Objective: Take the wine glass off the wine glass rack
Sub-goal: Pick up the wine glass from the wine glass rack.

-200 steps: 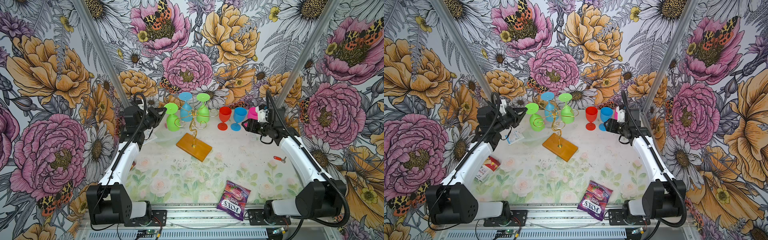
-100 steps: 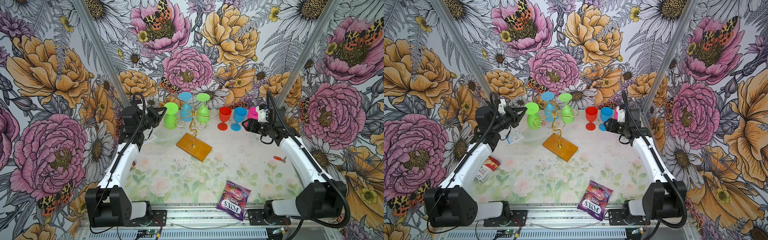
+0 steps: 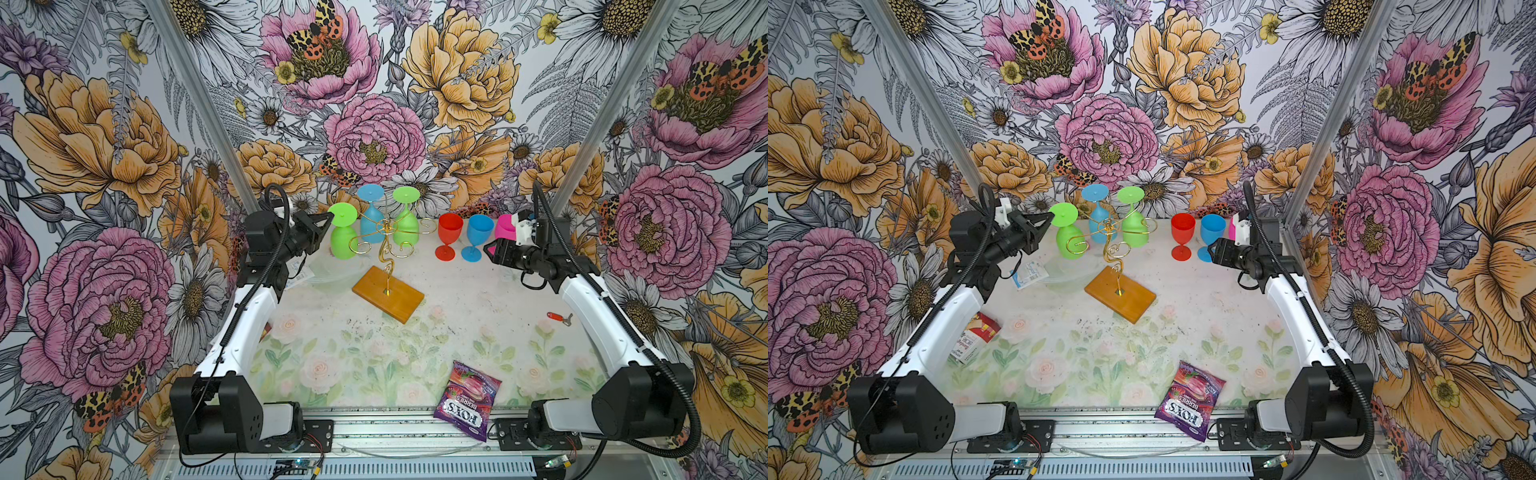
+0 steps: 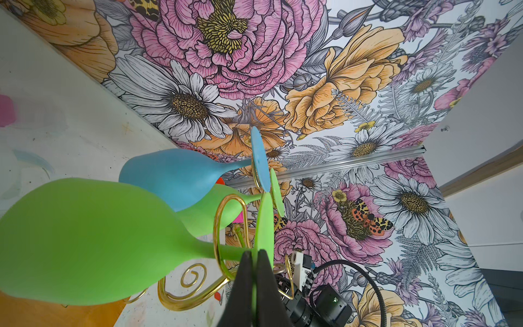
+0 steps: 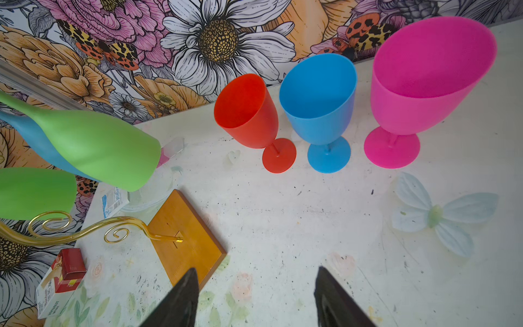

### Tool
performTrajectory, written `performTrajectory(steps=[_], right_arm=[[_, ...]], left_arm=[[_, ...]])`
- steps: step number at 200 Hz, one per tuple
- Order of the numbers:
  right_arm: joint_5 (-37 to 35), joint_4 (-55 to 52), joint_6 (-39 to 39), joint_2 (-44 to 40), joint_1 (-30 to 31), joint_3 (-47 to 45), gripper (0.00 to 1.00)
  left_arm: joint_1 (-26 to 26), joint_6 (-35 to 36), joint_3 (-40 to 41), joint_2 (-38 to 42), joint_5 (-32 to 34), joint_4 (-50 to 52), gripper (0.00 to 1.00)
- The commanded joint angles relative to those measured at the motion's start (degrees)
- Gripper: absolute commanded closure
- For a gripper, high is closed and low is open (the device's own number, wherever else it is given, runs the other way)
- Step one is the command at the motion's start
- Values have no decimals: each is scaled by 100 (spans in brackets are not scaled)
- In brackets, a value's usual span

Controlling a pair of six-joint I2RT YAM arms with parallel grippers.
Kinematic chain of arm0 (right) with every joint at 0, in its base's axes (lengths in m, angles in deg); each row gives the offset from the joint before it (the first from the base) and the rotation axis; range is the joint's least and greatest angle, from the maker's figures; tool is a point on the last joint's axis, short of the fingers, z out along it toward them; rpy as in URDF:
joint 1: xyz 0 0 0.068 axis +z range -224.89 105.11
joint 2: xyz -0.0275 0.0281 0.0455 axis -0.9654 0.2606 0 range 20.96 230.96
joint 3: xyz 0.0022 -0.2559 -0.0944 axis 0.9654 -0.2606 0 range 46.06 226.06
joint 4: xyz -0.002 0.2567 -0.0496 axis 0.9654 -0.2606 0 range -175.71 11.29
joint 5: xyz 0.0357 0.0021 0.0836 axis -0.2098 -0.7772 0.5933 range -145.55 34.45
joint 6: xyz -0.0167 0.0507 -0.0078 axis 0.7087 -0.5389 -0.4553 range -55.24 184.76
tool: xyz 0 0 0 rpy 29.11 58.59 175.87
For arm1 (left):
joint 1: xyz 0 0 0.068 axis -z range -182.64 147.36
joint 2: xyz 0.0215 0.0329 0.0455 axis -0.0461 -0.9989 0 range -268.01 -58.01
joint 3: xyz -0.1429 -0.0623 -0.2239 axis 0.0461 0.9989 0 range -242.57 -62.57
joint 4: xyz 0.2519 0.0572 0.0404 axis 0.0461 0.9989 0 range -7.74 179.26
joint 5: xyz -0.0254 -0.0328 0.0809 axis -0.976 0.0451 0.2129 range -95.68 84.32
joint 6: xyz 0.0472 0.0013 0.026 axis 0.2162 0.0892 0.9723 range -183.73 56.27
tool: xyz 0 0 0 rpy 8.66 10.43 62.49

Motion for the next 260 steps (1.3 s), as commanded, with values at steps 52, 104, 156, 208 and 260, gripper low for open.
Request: performTrajectory(steps=[52,104,156,208,260], right_arm=[[56,184,-43,-193,-59,-54,34],[65,203,-45,-214,-77,-87,34],[78,212,-45,-249,-103,-113,34],[101,222,-34,-286,-147,-146,34],[125,230,-38,-274,-174,-174,34]], left_arm=[[25,-178,-245,-65,115,-148,100],[53,-197,-460,-262,126,-136,100],[144,-193,-622,-468,113,-142,100],[303,-147,-756,-641,110,-138,100],[403,-68,-507,-412,105,-114,100]])
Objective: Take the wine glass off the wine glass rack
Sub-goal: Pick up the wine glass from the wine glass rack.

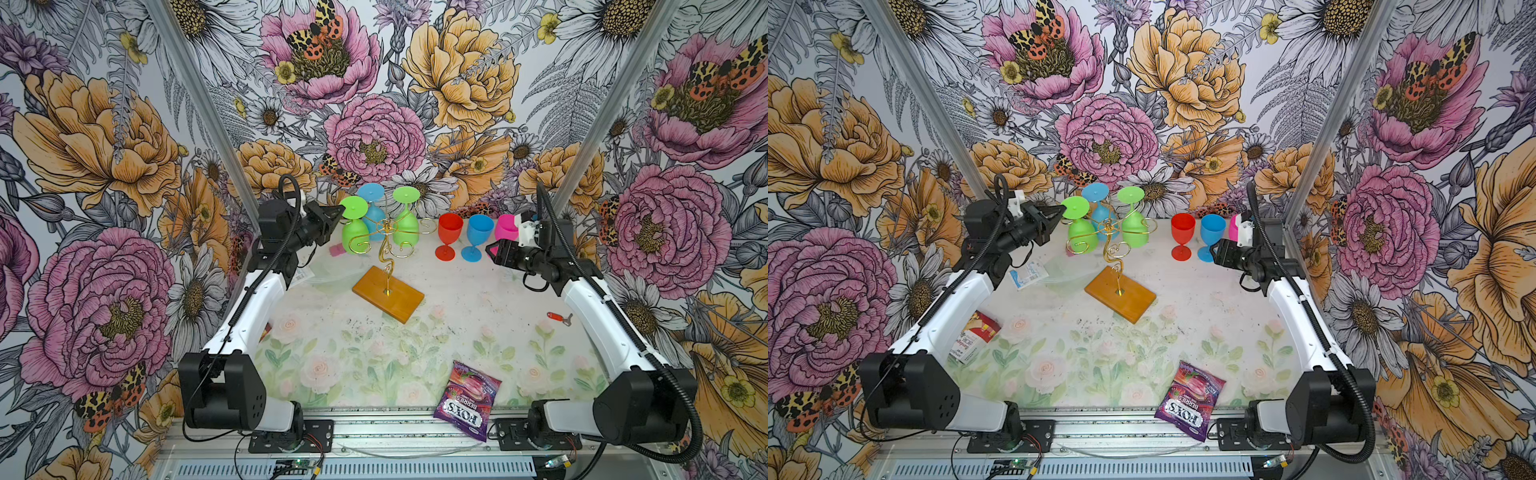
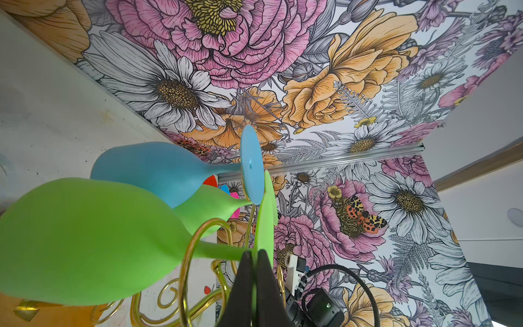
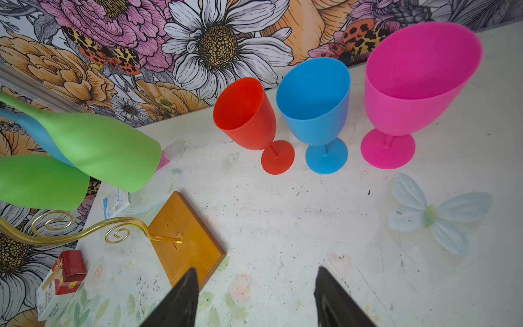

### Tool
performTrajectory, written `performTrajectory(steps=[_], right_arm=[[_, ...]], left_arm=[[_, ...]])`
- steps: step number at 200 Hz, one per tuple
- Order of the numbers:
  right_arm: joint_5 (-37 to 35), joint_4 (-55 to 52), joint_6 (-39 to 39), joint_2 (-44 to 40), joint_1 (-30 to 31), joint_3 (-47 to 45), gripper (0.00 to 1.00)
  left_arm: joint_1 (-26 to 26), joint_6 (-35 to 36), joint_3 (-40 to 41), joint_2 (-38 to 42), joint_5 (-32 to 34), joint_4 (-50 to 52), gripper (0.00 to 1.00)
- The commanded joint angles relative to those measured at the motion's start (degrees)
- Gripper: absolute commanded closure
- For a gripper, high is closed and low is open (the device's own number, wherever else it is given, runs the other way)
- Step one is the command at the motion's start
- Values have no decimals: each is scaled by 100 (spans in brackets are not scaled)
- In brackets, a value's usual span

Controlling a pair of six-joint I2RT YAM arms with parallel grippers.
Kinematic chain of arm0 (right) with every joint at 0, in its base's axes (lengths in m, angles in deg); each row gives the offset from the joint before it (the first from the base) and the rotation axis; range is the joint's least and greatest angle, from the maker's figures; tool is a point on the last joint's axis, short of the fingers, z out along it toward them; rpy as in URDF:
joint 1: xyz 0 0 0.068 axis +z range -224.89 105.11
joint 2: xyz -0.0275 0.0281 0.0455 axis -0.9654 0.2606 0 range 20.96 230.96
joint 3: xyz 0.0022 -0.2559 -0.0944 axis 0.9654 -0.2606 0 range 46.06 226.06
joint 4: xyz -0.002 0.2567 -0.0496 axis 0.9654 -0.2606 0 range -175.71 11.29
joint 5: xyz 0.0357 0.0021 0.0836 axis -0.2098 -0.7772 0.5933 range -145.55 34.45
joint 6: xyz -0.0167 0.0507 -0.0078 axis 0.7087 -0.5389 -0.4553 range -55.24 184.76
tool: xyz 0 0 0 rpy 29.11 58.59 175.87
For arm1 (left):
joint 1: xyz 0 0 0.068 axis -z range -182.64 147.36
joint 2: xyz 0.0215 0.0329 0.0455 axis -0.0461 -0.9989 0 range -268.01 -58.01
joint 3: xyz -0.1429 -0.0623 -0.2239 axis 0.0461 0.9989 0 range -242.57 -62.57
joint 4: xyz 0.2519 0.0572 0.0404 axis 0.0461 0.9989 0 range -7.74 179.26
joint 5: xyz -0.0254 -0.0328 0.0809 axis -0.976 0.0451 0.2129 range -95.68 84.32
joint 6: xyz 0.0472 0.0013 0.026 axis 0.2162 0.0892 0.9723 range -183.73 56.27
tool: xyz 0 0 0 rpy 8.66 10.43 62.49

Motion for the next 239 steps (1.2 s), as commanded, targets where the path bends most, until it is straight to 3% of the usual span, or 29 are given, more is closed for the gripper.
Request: performTrajectory(steps=[1,66,133,209,239], right_arm=[[82,141,-35,-152,-45,-41,34],[109,204,-99,-149,-49,-94,34],[188,289,-185,-131,-41,-120,34],[355,308,-246,-127,-36,-139,34],[423,305,-271,-149,-16,-163,34]], left_arm=[[26,115,95,233,64,-110,100],[2,447,492,943,117,390,100],[-179,791,677,1457,-304,1050,100],[-915,1868,946,2432,101,2282,100],[-931,2759,747,2758,766,3100,100]])
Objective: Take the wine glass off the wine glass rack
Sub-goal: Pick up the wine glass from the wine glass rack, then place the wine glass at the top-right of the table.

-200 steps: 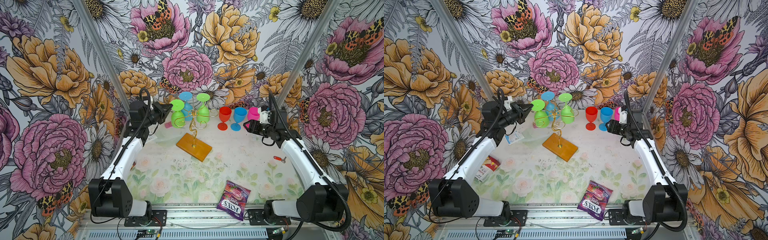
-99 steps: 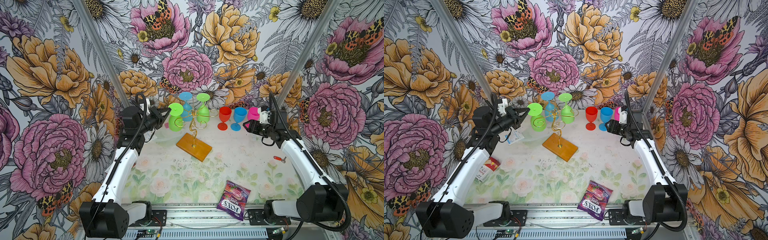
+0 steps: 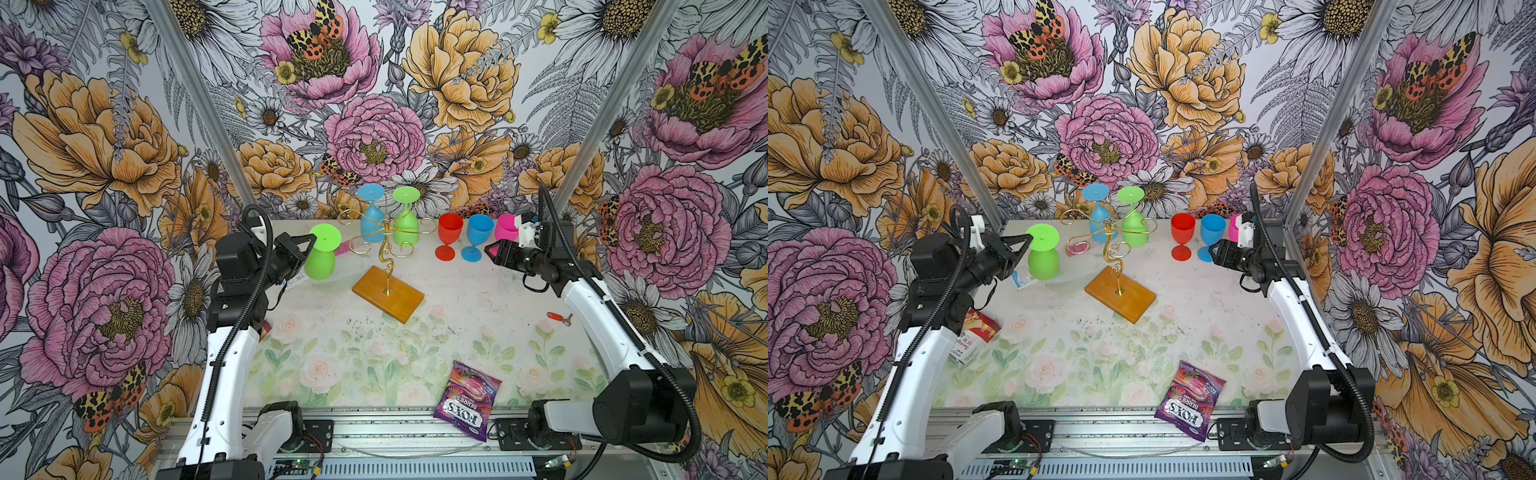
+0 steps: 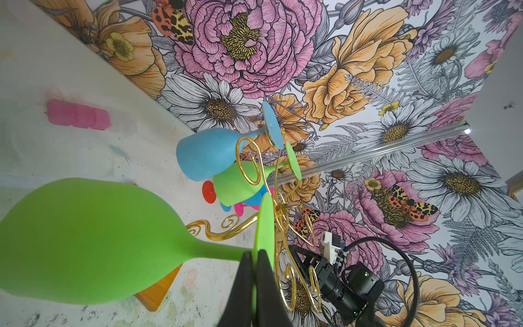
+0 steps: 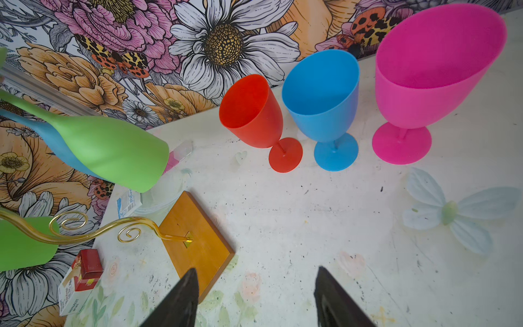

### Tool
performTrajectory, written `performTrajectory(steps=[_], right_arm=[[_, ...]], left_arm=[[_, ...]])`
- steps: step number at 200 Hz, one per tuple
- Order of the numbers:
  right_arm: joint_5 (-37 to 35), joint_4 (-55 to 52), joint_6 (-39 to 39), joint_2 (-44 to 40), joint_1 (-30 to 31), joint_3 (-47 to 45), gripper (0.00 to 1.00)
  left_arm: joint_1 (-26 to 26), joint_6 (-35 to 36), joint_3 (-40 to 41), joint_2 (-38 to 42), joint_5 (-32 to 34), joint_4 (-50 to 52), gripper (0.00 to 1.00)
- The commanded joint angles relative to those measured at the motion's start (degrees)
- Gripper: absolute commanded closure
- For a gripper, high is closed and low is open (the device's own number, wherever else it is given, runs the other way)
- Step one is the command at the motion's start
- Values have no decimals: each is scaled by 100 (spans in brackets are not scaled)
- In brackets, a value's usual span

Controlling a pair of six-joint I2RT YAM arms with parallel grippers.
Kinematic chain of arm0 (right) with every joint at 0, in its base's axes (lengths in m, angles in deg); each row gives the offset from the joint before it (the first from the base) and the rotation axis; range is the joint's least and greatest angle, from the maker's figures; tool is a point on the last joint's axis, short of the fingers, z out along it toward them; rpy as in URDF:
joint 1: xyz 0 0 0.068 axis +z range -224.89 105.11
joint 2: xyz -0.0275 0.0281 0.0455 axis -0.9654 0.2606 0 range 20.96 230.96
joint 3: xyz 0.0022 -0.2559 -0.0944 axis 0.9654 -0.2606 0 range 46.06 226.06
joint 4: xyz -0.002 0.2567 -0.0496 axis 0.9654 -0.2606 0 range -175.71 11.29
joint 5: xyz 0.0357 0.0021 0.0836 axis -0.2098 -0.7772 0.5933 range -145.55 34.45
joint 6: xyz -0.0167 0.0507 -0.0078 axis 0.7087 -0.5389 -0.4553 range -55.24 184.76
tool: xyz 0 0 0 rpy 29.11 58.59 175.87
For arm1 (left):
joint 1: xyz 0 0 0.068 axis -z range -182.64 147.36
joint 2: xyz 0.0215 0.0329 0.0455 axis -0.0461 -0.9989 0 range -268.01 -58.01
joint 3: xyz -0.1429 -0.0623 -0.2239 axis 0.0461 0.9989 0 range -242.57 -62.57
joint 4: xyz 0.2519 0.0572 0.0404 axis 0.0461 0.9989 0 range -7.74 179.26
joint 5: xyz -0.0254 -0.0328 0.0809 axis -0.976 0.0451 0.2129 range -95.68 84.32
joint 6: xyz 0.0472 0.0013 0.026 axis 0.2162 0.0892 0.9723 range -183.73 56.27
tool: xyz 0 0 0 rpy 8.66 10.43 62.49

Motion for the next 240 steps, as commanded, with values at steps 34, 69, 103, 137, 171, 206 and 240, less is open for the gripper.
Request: performTrajectory(steps=[34,69,103,137,171,206,240], right_arm=[[171,170,-108,-193,18,-107,34],[314,164,-170,-158,44,-99,34],[472,156,-238,-150,72,-133,34],[592,151,-285,-151,75,-212,34],[890,138,-370,-4,87,-231,34],[1112,46,-376,199,118,-258,34],[681,-767,-110,418,250,33,35]], left_arm=[[-25,1809,-148,711,375,1143,100],[381,2506,2,976,169,1799,100],[1316,2962,106,1226,148,2082,100],[2406,3151,-19,1207,499,2612,100],[3584,3261,0,1002,540,2607,100],[5441,3882,2,541,1582,2009,100],[6154,4599,-62,-85,1743,1407,100]])
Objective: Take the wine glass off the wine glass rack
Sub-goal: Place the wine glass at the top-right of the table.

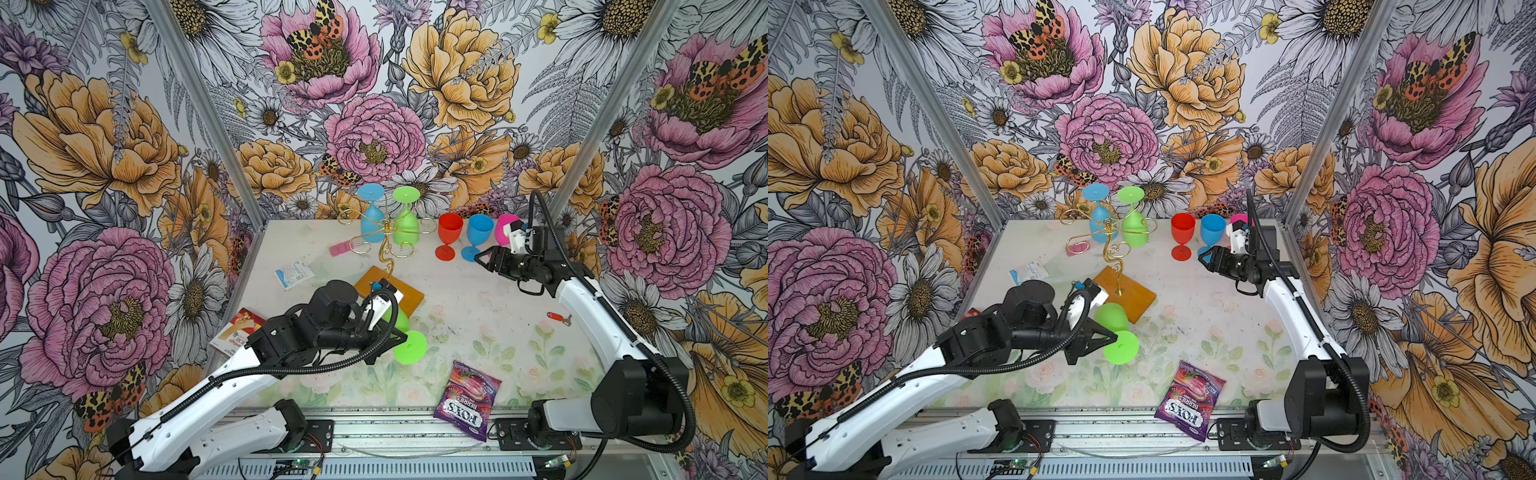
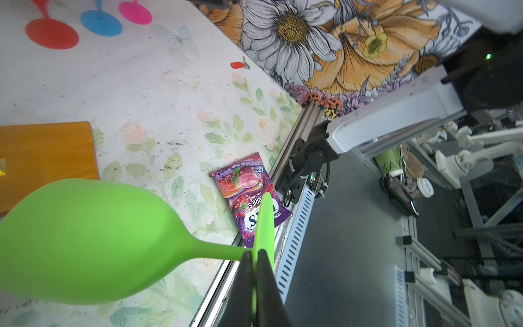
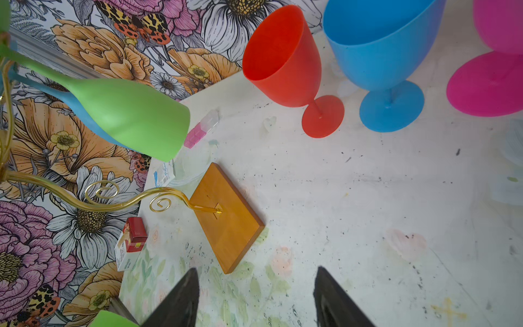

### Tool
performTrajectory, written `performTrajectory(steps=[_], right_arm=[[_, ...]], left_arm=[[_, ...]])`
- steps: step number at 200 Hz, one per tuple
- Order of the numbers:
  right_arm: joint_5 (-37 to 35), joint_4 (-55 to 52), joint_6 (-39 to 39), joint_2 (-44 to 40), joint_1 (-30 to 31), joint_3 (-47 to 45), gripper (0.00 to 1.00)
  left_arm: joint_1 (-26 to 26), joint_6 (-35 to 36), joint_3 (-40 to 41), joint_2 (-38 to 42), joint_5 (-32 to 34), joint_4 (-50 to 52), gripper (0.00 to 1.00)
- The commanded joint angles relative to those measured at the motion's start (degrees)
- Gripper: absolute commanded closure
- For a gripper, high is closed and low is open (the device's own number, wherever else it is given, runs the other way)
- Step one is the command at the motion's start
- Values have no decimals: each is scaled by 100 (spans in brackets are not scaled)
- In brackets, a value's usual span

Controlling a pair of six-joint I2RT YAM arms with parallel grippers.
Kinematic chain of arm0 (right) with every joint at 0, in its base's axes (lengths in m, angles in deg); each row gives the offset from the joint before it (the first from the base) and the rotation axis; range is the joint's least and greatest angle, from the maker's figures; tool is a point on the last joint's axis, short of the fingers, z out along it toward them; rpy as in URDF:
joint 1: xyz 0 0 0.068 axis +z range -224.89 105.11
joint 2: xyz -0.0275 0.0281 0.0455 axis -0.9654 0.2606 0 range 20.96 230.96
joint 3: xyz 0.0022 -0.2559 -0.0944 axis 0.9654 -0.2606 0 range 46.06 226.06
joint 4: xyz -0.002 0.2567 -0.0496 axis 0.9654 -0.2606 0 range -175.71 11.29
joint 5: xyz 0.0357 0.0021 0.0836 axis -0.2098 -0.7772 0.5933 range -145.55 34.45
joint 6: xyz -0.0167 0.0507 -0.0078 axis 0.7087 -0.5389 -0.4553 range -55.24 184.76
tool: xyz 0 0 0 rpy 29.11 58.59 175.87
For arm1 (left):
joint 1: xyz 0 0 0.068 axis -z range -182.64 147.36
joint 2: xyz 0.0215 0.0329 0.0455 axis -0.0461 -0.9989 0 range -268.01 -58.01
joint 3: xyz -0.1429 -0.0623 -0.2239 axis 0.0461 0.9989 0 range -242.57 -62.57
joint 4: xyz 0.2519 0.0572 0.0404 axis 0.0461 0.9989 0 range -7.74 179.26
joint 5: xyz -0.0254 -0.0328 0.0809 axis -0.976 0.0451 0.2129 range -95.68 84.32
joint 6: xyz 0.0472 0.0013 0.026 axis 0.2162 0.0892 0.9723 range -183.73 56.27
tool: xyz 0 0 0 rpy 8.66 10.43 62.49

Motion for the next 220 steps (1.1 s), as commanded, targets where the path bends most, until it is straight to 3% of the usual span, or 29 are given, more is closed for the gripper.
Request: performTrajectory(steps=[1,24,57,106,154,220], right_arm=[[-270,-655,207,175,126,260,35],[-726,-1201,380,202,233,475,36],[-975,-1404,305,155,420,532,36],[-522,-1437,31,130,469,592,36],[-252,-1423,-157,119,535,886,35],[157,-1600,-69,269,1039,875,35]], left_arm=[[194,724,-133,-282,430,-684,100],[276,1242,-132,-568,470,-890,100],[553,2523,151,-625,601,-1252,100],[692,3832,564,-667,556,-1463,100],[1682,5371,1048,-841,2302,-1470,100],[2014,6928,1754,-835,4089,-2156,100]])
